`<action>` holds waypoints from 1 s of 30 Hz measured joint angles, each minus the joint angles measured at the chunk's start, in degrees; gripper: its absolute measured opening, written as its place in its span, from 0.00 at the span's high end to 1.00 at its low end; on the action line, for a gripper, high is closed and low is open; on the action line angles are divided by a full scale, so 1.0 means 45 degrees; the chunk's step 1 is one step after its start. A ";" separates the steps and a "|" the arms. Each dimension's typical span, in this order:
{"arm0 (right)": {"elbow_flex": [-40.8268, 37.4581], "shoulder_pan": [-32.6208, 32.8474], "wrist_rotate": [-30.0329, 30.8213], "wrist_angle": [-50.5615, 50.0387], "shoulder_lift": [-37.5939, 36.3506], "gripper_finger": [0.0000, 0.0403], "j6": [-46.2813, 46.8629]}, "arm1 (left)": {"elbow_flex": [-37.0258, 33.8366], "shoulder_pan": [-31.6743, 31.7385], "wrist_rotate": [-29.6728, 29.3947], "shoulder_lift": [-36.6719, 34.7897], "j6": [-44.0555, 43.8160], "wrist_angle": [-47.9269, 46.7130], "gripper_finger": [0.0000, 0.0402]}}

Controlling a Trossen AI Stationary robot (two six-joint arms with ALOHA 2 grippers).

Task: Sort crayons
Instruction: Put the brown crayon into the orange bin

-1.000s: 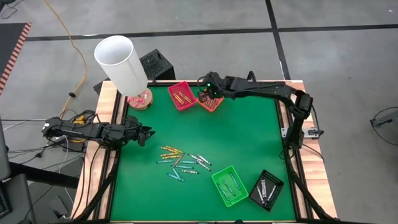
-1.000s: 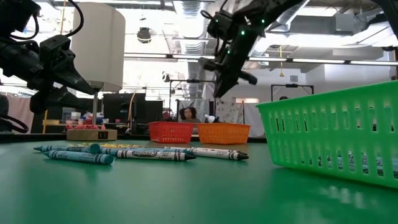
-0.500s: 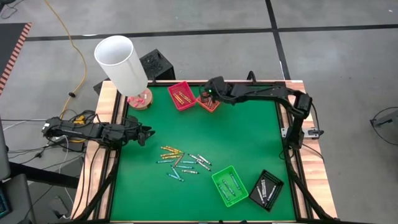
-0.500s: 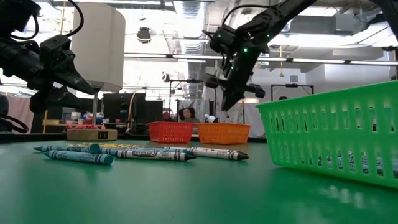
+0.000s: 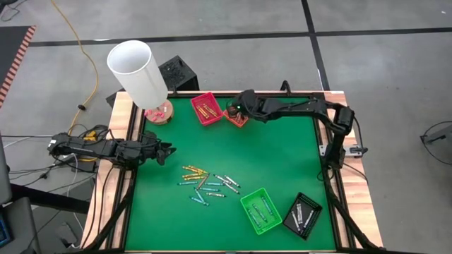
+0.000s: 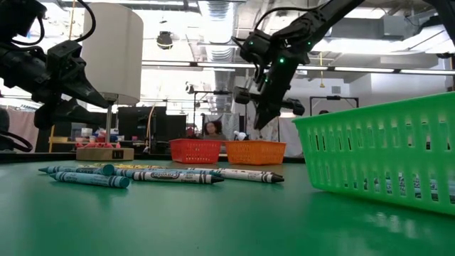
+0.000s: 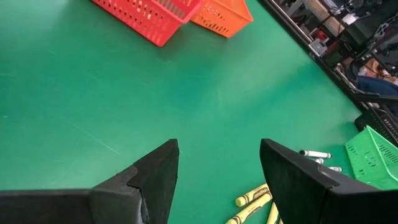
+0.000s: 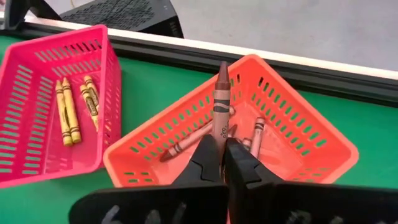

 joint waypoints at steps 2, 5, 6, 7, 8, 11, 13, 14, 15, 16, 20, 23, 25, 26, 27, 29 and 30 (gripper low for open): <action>0.0000 0.0011 0.0215 -0.0005 0.0001 0.99 0.0004 | 0.0000 0.0000 -0.0005 -0.0003 0.0000 -0.0002 0.46; 0.0000 0.0064 0.0298 0.0009 0.0005 0.99 0.0014 | 0.0000 0.0000 -0.0005 -0.0001 0.0000 -0.0001 0.46; 0.0000 0.0052 0.0301 0.0012 0.0005 0.99 0.0023 | 0.0000 0.0000 -0.0005 -0.0005 0.0004 -0.0003 0.46; 0.0000 0.0040 0.0301 0.0003 0.0005 0.99 0.0047 | 0.0000 0.0000 -0.0010 0.0000 0.0000 -0.0003 0.46; 0.0000 0.0044 0.0301 -0.0005 0.0005 0.99 0.0087 | 0.0000 0.0000 -0.0015 0.0000 0.0005 0.0002 0.46; 0.0000 0.0104 0.0431 0.0005 0.0005 0.99 0.0087 | 0.0000 0.0000 -0.0015 -0.0004 0.0001 0.0002 0.46; 0.0000 0.0182 0.0644 0.0002 0.0005 0.99 0.0092 | 0.0000 0.0000 -0.0019 -0.0005 0.0000 0.0001 0.46; 0.0000 0.0199 0.0650 0.0002 0.0005 0.99 0.0095 | 0.0000 0.0000 -0.0024 -0.0005 0.0000 0.0001 0.46; 0.0000 0.0206 0.0650 0.0002 0.0005 0.99 0.0097 | 0.0000 0.0000 -0.0024 -0.0005 0.0001 0.0001 0.46; 0.0002 0.0209 0.0652 0.0002 0.0005 0.99 0.0091 | 0.0000 0.0000 -0.0026 -0.0003 0.0000 0.0002 0.46; 0.0020 0.0214 0.0773 0.0236 0.0364 0.99 0.0024 | 0.0000 0.0000 -0.0025 -0.0001 0.0000 0.0001 0.46; 0.0039 0.0214 0.0613 0.0754 0.0784 0.99 0.0038 | 0.0000 0.0000 -0.0029 -0.0003 -0.0007 0.0004 0.46; 0.0024 0.0252 0.0541 0.0625 0.1021 0.99 0.0081 | 0.0000 0.0000 -0.0027 -0.0005 -0.0010 0.0008 0.46; 0.0024 0.0273 0.0534 0.0678 0.1074 0.99 0.0087 | 0.0000 0.0000 -0.0017 -0.0005 -0.0012 0.0013 0.46; 0.0022 0.0298 0.0543 0.0654 0.1093 0.99 0.0083 | 0.0000 0.0000 -0.0021 0.0000 -0.0015 -0.0005 0.46; 0.0024 0.0330 0.0564 0.0657 0.1072 0.99 0.0074 | 0.0000 0.0000 -0.0015 0.0000 -0.0015 0.0021 0.46; 0.0024 0.0324 0.0568 0.0699 0.1060 0.99 0.0073 | 0.0000 0.0000 -0.0019 0.0000 -0.0019 0.0008 0.46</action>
